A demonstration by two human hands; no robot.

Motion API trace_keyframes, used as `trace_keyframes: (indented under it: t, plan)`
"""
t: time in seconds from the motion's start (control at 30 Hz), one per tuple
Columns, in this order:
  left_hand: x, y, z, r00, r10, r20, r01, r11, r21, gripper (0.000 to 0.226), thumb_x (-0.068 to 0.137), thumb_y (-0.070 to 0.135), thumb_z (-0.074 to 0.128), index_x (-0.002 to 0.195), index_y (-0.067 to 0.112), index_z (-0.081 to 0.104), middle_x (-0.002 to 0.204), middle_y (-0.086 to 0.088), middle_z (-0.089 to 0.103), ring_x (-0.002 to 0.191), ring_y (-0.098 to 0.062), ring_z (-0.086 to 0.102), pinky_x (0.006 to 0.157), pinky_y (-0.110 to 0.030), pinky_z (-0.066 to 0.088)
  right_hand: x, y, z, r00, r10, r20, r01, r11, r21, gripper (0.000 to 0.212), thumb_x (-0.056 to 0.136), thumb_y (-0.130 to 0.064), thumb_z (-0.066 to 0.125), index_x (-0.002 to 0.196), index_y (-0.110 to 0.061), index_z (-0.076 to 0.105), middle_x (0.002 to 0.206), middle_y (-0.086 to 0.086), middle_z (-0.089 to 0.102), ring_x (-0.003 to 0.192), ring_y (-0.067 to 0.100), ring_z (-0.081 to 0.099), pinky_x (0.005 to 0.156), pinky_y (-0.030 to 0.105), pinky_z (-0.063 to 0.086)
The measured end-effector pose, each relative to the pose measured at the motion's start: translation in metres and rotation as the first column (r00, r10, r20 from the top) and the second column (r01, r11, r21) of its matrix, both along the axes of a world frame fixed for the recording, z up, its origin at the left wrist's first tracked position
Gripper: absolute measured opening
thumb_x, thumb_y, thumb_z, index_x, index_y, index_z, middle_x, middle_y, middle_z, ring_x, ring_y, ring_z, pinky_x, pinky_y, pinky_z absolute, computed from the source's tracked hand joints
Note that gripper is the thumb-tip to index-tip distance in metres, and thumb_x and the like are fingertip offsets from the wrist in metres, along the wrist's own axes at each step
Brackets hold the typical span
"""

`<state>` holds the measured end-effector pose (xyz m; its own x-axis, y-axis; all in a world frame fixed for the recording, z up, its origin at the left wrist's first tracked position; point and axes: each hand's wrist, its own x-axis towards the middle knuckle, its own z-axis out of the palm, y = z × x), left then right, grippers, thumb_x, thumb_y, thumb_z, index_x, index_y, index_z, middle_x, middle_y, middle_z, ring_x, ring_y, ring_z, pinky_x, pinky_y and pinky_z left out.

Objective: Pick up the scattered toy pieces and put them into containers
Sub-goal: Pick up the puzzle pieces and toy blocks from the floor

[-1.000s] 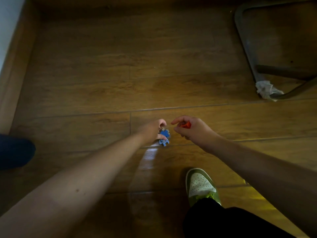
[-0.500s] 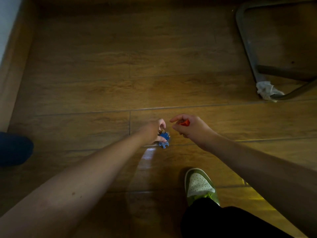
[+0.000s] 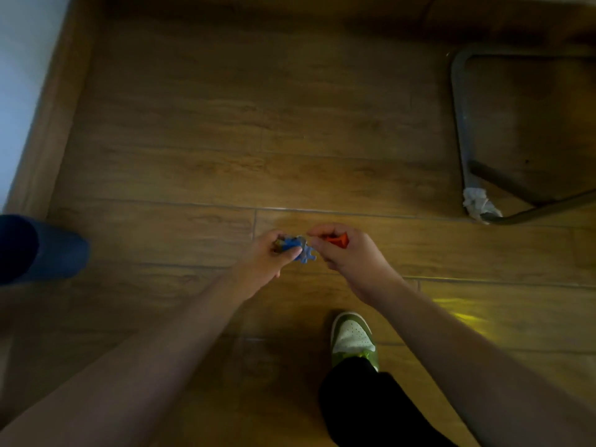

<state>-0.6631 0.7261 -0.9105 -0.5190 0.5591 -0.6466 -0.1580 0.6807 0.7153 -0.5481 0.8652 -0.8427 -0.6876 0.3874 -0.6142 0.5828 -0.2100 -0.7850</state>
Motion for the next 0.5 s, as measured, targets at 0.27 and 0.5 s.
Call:
trace_keyframes:
  t: [0.27, 0.5]
  plan:
    - [0.013, -0.008, 0.214, 0.963, 0.154, 0.219, -0.156, 0.988, -0.007, 0.025, 0.089, 0.036, 0.066, 0.1, 0.014, 0.061, 0.048, 0.0, 0.047, 0.041, -0.012, 0.042, 0.042, -0.024, 0.028, -0.007, -0.009, 0.203, 0.999, -0.007, -0.037, 0.007, 1.0, 0.0, 0.015, 0.088, -0.02, 0.068, 0.093, -0.034, 0.073, 0.063, -0.014, 0.058, 0.06, 0.006, 0.049, 0.06, 0.025, 0.044]
    - [0.009, -0.025, 0.435, 0.884, 0.297, 0.361, -0.329, 0.944, 0.03, 0.02, 0.094, 0.027, 0.059, 0.091, 0.008, 0.054, 0.045, 0.003, 0.036, 0.036, -0.009, 0.032, 0.04, -0.021, 0.02, -0.013, -0.007, 0.408, 0.995, -0.08, -0.062, 0.077, 0.996, -0.049, 0.013, 0.089, -0.017, 0.068, 0.095, -0.028, 0.071, 0.06, -0.011, 0.053, 0.058, 0.011, 0.047, 0.058, 0.028, 0.041]
